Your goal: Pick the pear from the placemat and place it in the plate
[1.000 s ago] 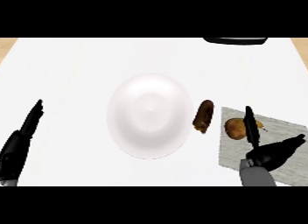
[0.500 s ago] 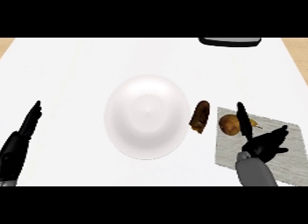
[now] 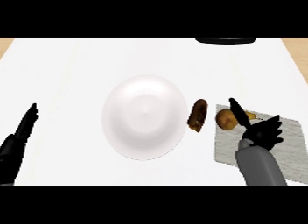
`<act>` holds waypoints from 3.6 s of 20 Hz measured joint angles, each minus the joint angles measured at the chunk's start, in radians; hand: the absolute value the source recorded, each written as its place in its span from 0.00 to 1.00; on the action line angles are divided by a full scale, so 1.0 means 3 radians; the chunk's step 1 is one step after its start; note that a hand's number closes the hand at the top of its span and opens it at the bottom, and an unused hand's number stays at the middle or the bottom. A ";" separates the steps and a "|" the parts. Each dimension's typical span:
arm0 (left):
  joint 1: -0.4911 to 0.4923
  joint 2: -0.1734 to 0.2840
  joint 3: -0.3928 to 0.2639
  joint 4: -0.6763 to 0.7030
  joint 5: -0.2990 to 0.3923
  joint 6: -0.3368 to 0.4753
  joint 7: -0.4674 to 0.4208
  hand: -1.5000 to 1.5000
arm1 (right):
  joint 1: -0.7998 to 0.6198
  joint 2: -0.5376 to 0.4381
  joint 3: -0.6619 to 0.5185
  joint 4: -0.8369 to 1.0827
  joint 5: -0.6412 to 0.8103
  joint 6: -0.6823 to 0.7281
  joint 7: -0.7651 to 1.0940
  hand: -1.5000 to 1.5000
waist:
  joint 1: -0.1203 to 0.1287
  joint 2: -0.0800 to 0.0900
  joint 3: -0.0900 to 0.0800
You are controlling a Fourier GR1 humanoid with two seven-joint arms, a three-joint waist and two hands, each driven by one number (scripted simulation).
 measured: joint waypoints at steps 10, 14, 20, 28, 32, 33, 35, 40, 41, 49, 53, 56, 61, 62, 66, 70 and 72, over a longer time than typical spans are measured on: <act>0.0059 -0.0047 0.0072 -0.0027 -0.0026 -0.0060 -0.0048 0.50 | 0.0070 0.0155 0.0115 -0.0764 0.0434 0.0776 0.0509 0.00 | 0.0013 0.0029 0.0046; 0.0019 -0.0125 0.0053 0.0001 -0.0108 -0.0039 -0.0022 0.50 | 0.0138 0.0173 0.0121 -0.0891 0.0456 0.0894 0.0510 0.00 | 0.0022 0.0039 0.0051; 0.0004 -0.0165 0.0122 0.0064 -0.0137 -0.0110 -0.0070 0.50 | 0.0193 0.0173 0.0110 -0.0884 0.0391 0.0943 0.0417 1.00 | 0.0041 0.0045 0.0053; -0.0013 -0.0270 0.0215 0.0043 -0.0262 -0.0189 -0.0047 0.50 | 0.0215 0.0162 0.0011 -0.0880 0.0411 0.0920 0.0206 1.00 | 0.0043 0.0049 0.0056; -0.0070 -0.0252 0.0245 0.0083 -0.0258 -0.0238 -0.0046 0.50 | 0.0300 -0.0065 0.0279 -0.0859 0.0190 0.1321 -0.0309 1.00 | 0.0055 0.0044 0.0050; -0.0076 -0.0257 0.0236 0.0093 -0.0263 -0.0243 -0.0051 0.50 | 0.0322 -0.0131 0.0407 -0.0838 0.0154 0.1482 -0.0478 1.00 | 0.0072 0.0048 0.0048; -0.0087 -0.0269 0.0219 0.0100 -0.0270 -0.0249 -0.0053 0.50 | 0.0372 -0.0278 0.0663 -0.0806 0.0091 0.1813 -0.0836 1.00 | 0.0104 0.0053 0.0046; -0.0054 -0.0275 0.0237 0.0082 -0.0265 -0.0254 -0.0050 0.50 | 0.0518 -0.0848 0.0864 -0.0881 -0.0213 0.2464 -0.1737 1.00 | 0.0070 0.0043 0.0052; -0.0054 -0.0273 0.0247 0.0066 -0.0268 -0.0250 -0.0026 0.50 | 0.0549 -0.0977 0.0840 -0.0910 -0.0250 0.2513 -0.1899 1.00 | 0.0061 0.0044 0.0054; -0.0005 -0.0306 0.0315 -0.0011 -0.0310 -0.0276 0.0026 0.50 | 0.0749 -0.1482 0.0546 -0.1516 -0.0247 0.2412 -0.2399 1.00 | 0.0019 0.0044 0.0059; 0.0115 -0.0275 0.0369 -0.0096 -0.0282 -0.0326 -0.0017 0.50 | 0.0829 -0.1540 0.0483 -0.2066 -0.0208 0.2288 -0.2459 1.00 | 0.0012 0.0038 0.0059; 0.0080 -0.0277 0.0388 -0.0071 -0.0301 -0.0331 -0.0008 0.50 | 0.0845 -0.1578 0.0469 -0.2496 -0.0335 0.2313 -0.2599 1.00 | -0.0002 0.0038 0.0059; 0.0081 -0.0350 0.0336 -0.0106 -0.0392 -0.0298 0.0023 0.50 | 0.0779 -0.1489 0.0652 -0.3201 -0.0491 0.2575 -0.2482 1.00 | 0.0014 0.0042 0.0058; 0.0075 -0.0343 0.0349 -0.0119 -0.0382 -0.0321 0.0047 0.50 | 0.0732 -0.1468 0.0698 -0.3322 -0.0509 0.2655 -0.2414 1.00 | 0.0020 0.0043 0.0058; 0.0054 -0.0355 0.0399 -0.0074 -0.0399 -0.0363 0.0004 0.50 | 0.0404 -0.1260 0.1000 -0.3531 -0.0435 0.2898 -0.2098 1.00 | 0.0049 0.0051 0.0057; -0.0035 -0.0433 0.0377 -0.0008 -0.0466 -0.0367 0.0021 0.50 | -0.0098 -0.0879 0.1321 -0.3357 -0.0242 0.3023 -0.1746 1.00 | 0.0068 0.0056 0.0057; -0.0055 -0.0426 0.0410 0.0000 -0.0458 -0.0410 0.0039 0.50 | -0.0338 -0.0672 0.1440 -0.3232 -0.0165 0.3098 -0.1565 1.00 | 0.0072 0.0057 0.0057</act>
